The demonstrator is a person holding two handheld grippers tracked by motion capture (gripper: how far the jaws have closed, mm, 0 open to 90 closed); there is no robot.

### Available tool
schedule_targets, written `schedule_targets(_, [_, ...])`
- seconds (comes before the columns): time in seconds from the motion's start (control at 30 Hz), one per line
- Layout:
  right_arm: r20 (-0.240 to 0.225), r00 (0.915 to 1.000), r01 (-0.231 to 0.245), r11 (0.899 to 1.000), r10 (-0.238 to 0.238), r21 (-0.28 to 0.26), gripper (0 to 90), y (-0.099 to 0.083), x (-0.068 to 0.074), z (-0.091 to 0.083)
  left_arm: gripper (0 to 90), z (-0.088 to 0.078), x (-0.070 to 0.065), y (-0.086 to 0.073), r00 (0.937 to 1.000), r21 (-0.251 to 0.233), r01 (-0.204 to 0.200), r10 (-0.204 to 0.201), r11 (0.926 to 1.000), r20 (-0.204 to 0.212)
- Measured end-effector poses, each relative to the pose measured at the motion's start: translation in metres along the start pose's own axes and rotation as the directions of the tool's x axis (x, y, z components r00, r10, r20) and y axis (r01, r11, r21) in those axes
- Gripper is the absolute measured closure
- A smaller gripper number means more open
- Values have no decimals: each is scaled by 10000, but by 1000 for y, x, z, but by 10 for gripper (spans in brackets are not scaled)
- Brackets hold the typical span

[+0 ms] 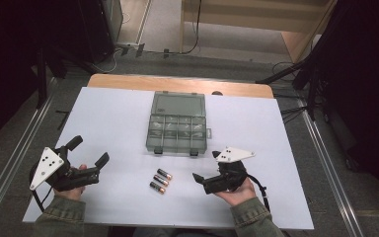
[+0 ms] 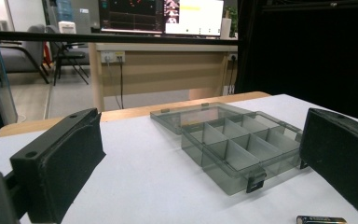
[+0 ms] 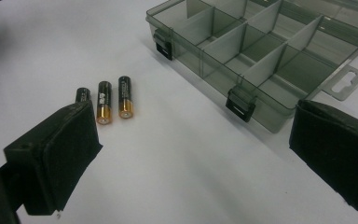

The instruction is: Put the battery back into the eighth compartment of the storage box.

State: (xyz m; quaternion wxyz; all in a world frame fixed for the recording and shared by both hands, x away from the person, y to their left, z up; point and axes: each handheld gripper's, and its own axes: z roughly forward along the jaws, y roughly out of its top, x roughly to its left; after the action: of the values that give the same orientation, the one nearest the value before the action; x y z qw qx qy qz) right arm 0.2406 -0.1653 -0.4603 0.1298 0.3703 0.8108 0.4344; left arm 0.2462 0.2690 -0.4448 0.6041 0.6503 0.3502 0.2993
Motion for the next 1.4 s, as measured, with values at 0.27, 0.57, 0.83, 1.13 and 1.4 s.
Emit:
schedule_targets(0.27, [-239, 9986, 502, 9942, -482, 949, 26, 16, 11, 20, 0, 1, 0, 0, 10000, 32, -68, 68, 10000, 53])
schedule_targets(0.57, [-500, 9955, 886, 9794, -808, 1813, 24, 28, 23, 41, 0, 1, 0, 0, 10000, 28, -33, 33, 10000, 59])
schedule_targets(0.83, [-564, 9943, 1025, 9573, -905, 2703, 29, 37, 29, 57, 0, 2, -1, 0, 9999, 48, -45, 45, 10000, 122])
schedule_targets(1.13, [-724, 9838, 1791, 9041, -1638, 3881, 44, 55, 42, 82, 0, 2, 0, 0, 9999, 20, -17, 16, 10000, 124])
schedule_targets(1.4, [-694, 9869, 1610, 8509, -1459, 5000, 150, 69, 46, 107, 0, 4, 1, 1, 9999, 26, -3, 2, 10000, 146])
